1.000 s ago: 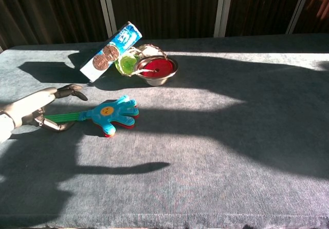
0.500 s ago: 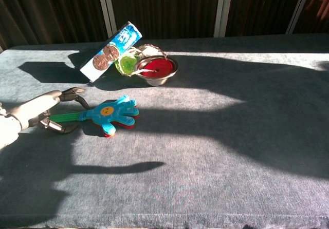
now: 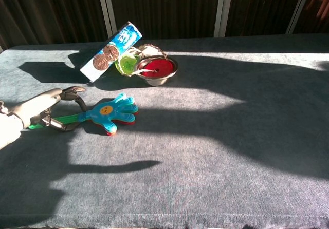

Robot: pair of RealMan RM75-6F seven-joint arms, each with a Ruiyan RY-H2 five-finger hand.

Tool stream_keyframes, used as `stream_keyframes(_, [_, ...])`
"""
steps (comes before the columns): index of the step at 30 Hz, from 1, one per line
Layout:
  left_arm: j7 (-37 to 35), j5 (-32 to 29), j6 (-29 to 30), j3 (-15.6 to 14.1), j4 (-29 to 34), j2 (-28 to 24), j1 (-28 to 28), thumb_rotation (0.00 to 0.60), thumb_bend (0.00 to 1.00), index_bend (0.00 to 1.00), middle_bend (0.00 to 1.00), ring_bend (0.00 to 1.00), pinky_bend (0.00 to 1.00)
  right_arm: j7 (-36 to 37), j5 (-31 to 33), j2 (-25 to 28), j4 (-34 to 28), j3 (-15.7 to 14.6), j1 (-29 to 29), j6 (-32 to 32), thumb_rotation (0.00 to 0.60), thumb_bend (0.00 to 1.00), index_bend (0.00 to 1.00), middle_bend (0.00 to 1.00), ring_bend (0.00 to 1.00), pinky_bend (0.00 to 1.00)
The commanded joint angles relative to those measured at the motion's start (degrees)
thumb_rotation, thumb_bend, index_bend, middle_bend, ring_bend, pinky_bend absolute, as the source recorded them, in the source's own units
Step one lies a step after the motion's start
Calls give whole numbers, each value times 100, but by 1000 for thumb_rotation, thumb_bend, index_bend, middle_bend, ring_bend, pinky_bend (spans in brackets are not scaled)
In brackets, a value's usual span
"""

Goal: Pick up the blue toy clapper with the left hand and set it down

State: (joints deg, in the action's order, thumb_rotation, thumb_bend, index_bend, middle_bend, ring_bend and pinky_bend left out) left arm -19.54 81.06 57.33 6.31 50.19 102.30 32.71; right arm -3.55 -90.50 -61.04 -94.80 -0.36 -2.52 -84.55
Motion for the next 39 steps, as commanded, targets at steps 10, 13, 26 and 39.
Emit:
stream_keyframes(10, [-1005, 244, 521, -40, -199, 182, -84, 600, 615, 773, 303, 57, 3, -3, -16, -2, -5, -8, -3, 9, 600, 121, 0, 0, 0, 0])
stream_keyframes(13, [-1424, 297, 679, -30, -346, 255, -111, 600, 631, 779, 409, 130, 50, 3, -26, 1, -6, -11, 1, 0, 600, 121, 0, 0, 0, 0])
stream_keyframes(26, [-5475, 596, 2117, 285, -99, 179, -320, 600, 724, 780, 723, 435, 558, 11, -43, 9, -16, -27, -3, 19, 600, 121, 0, 0, 0, 0])
stream_keyframes(39, [-6578, 286, 3604, 1292, 1144, -510, -710, 600, 709, 779, 728, 428, 570, -9, -58, 4, -29, -46, -6, 44, 600, 121, 0, 0, 0, 0])
